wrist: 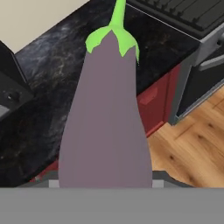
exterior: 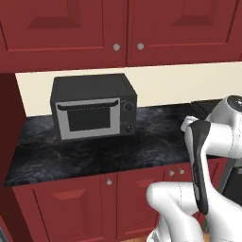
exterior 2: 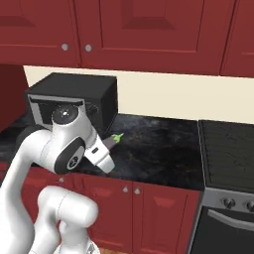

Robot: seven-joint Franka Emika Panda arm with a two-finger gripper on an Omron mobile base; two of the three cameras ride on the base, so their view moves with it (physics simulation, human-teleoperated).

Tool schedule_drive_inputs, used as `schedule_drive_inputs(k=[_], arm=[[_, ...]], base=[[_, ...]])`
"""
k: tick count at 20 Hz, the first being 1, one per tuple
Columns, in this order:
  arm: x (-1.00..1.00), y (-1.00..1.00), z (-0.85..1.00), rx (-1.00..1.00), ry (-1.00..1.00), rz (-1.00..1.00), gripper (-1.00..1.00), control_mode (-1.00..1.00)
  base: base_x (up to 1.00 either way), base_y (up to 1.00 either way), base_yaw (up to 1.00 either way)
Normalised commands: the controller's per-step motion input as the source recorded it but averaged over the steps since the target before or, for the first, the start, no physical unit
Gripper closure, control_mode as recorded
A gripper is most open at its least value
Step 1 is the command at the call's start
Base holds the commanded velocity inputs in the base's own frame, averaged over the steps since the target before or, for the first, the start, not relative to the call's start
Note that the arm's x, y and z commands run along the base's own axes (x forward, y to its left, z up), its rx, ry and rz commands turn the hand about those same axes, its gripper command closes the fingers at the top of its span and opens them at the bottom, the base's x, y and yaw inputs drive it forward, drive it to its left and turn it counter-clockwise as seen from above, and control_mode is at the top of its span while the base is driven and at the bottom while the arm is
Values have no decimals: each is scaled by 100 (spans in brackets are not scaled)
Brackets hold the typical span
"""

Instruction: Place the eggplant in the correct fridge rack based on whether it is a fruit or vegetable. Finally, close the fridge door.

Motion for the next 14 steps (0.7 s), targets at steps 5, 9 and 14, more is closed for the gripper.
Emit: schedule_drive_inputs(k=[5,9,14], arm=[[0,0,0,0,0,0,100,100],[0,0,0,0,0,0,100,100],[0,0,0,0,0,0,100,100]], base=[[-56,0,12],[-21,12,25],[-34,16,39]])
